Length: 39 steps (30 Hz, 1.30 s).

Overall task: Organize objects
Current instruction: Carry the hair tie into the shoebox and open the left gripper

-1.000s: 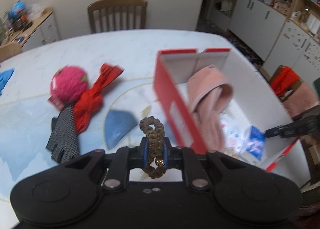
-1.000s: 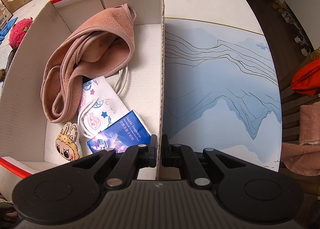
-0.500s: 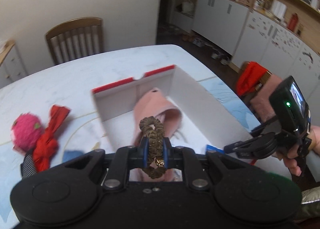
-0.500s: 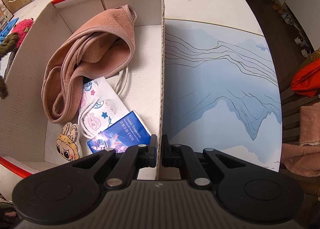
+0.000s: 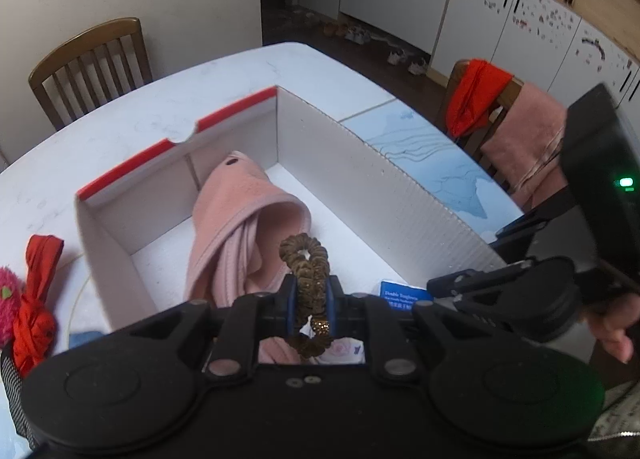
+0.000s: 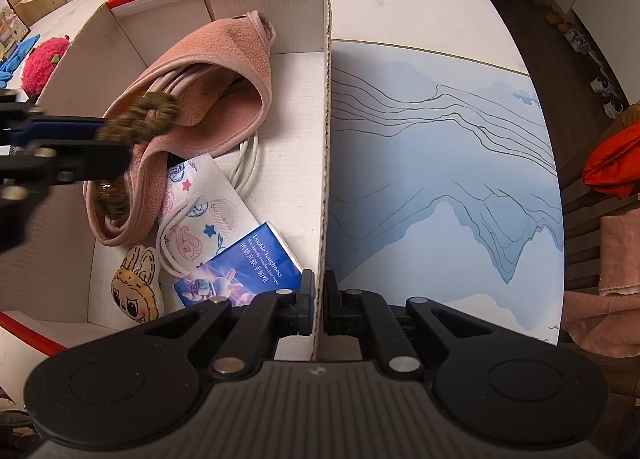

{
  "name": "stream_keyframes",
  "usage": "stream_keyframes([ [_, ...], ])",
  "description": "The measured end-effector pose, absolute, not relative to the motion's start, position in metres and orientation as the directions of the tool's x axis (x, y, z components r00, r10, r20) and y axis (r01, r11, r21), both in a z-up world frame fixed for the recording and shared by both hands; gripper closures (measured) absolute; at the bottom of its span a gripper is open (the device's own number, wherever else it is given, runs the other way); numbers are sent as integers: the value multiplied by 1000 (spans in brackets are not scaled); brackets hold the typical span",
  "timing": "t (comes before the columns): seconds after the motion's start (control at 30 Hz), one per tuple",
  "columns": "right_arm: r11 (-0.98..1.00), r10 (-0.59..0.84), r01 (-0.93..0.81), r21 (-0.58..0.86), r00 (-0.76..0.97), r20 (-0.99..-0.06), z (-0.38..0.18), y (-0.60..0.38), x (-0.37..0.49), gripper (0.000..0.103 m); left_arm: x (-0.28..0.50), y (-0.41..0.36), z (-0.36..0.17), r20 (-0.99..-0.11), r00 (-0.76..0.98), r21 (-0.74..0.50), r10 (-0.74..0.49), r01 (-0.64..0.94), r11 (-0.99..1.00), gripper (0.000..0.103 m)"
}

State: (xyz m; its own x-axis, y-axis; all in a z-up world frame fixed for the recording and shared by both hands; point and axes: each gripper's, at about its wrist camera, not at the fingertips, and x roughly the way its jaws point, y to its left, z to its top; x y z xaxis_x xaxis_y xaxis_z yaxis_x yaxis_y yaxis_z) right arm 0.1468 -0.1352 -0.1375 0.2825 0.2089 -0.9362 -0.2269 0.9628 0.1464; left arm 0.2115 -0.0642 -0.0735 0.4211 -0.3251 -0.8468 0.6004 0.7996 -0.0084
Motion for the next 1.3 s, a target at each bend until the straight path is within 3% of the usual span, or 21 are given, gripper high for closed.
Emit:
stream_keyframes([
  [0.7,961,208,-235,143,284,-936,-138,-134,147,99,228,-92,-138,-933,294,27,-209,636,772,88],
  [1.0,961,208,-236,142,284,-936,-139,-133,147,99,229,-84,-133,-932,278,-6,-230,626,780,78],
  [1.3,961,209,-237,142,284,-936,-139,-133,147,100,219,-80,-114,-904,322,-30,-281,608,794,60],
])
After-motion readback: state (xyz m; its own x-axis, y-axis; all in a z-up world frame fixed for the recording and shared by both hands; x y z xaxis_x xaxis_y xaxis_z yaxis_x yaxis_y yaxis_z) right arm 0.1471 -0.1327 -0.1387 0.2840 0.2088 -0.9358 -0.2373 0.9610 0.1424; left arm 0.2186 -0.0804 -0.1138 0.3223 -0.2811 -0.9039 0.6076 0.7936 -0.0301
